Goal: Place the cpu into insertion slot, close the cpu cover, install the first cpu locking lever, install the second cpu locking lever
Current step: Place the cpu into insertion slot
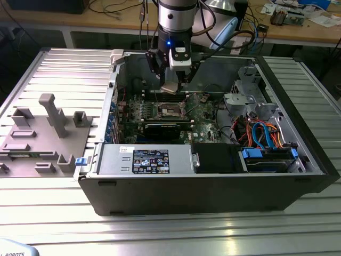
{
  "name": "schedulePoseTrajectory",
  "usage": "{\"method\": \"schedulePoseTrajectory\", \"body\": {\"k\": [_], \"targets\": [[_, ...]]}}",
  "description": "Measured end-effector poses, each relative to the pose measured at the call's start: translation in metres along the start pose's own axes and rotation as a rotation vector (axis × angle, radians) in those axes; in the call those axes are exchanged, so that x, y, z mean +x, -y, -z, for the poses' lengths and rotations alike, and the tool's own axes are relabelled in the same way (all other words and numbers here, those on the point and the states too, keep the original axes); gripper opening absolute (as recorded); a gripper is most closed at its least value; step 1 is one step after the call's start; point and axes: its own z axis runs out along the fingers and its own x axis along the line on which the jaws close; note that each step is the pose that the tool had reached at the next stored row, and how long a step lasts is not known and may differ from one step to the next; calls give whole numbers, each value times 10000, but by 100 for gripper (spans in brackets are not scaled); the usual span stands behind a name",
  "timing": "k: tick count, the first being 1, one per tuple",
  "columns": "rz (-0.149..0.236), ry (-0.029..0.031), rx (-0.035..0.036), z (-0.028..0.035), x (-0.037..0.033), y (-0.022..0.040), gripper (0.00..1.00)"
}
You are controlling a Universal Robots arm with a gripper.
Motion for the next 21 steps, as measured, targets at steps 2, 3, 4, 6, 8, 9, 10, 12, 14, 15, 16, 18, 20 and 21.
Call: {"method": "schedulePoseTrajectory", "body": {"k": [2,3,4,6,8,9,10,12,14,15,16,18,20,21], "targets": [[-32,4,6,-2,0,0,55],[-44,6,9,-3,0,0,55],[-59,8,12,-4,0,0,55],[-74,9,14,-6,0,0,55],[-93,11,17,-7,0,0,55],[-103,12,18,-8,0,0,55],[-115,13,20,-10,0,0,55],[-133,16,25,-12,0,0,55],[-159,20,33,-15,0,1,55],[-210,26,42,-20,0,1,55],[-271,33,52,-27,0,1,55],[-326,40,63,-32,0,1,55],[-350,42,66,-34,0,1,55],[-357,43,67,-35,0,1,55]]}}
